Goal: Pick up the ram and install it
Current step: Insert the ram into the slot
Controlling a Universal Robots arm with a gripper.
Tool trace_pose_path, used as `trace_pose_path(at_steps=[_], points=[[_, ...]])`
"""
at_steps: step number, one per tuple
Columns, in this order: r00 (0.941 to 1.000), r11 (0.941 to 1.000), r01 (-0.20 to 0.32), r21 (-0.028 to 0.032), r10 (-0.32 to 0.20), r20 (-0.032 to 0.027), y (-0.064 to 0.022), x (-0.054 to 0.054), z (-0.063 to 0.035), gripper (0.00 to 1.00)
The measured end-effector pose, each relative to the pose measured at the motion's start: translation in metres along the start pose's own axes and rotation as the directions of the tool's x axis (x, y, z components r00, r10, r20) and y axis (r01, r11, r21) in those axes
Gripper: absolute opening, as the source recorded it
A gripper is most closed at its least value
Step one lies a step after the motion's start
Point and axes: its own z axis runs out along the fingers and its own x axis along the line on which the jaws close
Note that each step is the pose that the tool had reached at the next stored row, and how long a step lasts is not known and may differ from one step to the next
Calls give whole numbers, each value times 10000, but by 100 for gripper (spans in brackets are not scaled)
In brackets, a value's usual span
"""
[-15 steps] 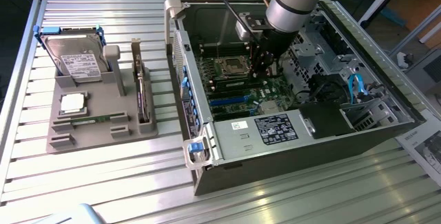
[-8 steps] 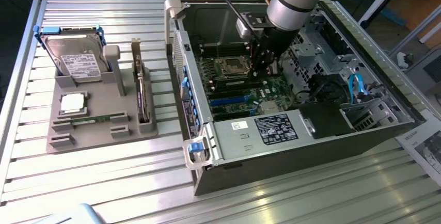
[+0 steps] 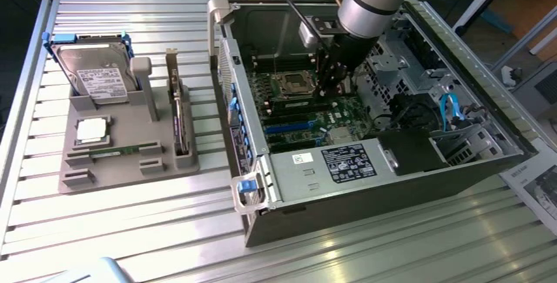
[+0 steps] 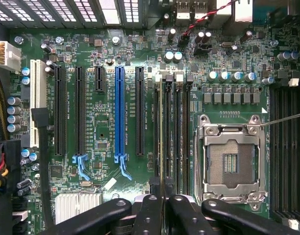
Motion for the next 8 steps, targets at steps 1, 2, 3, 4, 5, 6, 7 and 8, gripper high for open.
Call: trace_pose_path(at_steps=[1, 2, 3, 4, 5, 6, 7, 8], points=[[10000, 10000, 0, -10, 0, 1, -1, 0, 0, 12], [10000, 10000, -1, -13, 1, 0, -1, 0, 0, 12], [10000, 10000, -2, -13, 2, 0, -1, 0, 0, 12], [10000, 10000, -1, -13, 1, 0, -2, 0, 0, 12], [10000, 10000, 1, -13, -1, 8, -8, 2, 2, 12], [10000, 10000, 1, -16, -1, 14, -20, 5, 2, 12], [10000, 10000, 1, -17, -1, 18, -31, 8, 1, 12], [10000, 10000, 1, -17, -1, 20, -31, 8, 1, 12]])
